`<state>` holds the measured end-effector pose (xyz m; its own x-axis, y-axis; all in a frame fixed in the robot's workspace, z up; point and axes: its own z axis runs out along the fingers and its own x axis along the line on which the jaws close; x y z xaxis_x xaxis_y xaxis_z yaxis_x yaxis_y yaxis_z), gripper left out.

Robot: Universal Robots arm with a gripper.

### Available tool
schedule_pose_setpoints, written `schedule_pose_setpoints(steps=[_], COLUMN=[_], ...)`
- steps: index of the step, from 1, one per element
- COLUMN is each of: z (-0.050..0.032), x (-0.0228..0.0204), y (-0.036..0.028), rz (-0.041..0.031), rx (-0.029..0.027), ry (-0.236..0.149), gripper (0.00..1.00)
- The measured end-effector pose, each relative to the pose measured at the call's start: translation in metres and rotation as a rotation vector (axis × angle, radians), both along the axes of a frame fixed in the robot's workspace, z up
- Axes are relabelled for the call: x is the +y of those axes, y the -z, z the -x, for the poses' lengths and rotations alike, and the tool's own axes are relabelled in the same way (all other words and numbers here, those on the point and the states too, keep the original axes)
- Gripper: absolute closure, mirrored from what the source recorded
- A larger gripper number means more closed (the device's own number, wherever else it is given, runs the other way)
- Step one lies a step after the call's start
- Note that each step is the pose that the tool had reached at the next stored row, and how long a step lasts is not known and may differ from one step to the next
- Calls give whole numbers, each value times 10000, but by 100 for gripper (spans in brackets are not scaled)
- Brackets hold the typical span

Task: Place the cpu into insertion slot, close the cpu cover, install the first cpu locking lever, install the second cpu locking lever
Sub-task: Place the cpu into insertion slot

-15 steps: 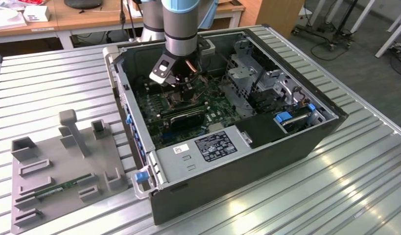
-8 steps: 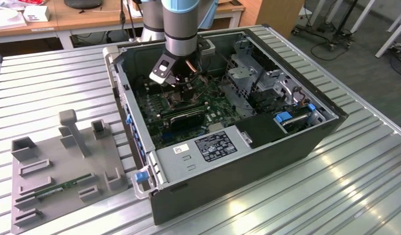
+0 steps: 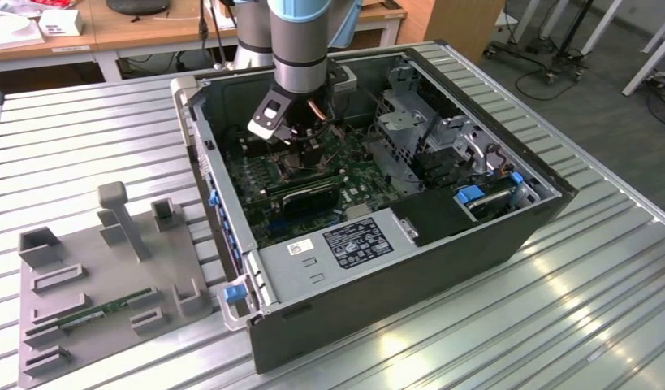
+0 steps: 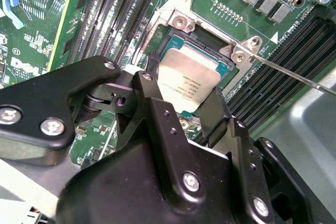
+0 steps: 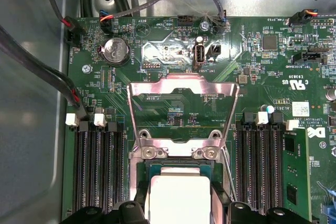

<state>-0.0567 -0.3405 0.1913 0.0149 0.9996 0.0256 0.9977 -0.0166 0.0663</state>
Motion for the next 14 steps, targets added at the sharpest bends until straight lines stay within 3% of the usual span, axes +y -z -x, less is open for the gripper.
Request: schedule_pose_setpoints(steps=[14], z=[2], x=[0], y=[7], rz=[-2], rx=[-1], ry=[-1], gripper=[46])
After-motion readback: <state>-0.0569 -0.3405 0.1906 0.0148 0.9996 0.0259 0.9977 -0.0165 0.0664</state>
